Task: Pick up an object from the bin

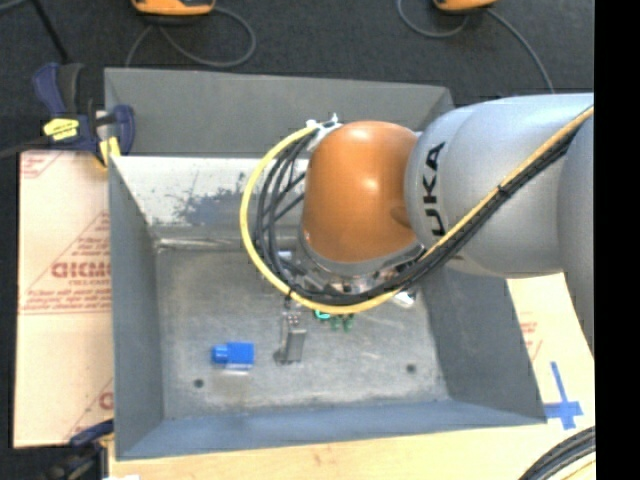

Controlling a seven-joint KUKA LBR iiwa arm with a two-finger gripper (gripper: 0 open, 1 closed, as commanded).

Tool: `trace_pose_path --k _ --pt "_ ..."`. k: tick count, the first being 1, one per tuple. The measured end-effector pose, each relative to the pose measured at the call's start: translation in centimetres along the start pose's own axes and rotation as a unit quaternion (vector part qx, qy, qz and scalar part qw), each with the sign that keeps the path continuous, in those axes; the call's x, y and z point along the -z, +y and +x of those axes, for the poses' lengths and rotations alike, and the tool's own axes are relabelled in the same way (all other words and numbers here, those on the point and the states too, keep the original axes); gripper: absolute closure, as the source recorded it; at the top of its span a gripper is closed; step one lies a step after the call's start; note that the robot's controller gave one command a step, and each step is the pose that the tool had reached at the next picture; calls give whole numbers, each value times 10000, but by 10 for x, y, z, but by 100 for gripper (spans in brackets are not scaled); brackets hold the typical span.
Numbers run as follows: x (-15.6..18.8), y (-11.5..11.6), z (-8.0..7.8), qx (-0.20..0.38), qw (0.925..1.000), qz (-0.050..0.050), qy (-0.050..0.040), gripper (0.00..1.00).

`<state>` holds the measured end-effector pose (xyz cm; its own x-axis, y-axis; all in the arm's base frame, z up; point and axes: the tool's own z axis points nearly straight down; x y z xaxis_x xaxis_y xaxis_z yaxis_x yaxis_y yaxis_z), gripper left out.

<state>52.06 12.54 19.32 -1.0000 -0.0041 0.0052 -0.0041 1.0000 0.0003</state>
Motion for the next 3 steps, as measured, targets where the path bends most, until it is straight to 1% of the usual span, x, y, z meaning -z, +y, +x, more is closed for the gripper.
trace_pose_path --k 1,2,3 --pt "-125 32 -44 165 9999 -4 -8 0" --pt "-121 9 10 2321 9727 6 -47 0" --pt "-121 10 9 2304 9731 0 -68 100"
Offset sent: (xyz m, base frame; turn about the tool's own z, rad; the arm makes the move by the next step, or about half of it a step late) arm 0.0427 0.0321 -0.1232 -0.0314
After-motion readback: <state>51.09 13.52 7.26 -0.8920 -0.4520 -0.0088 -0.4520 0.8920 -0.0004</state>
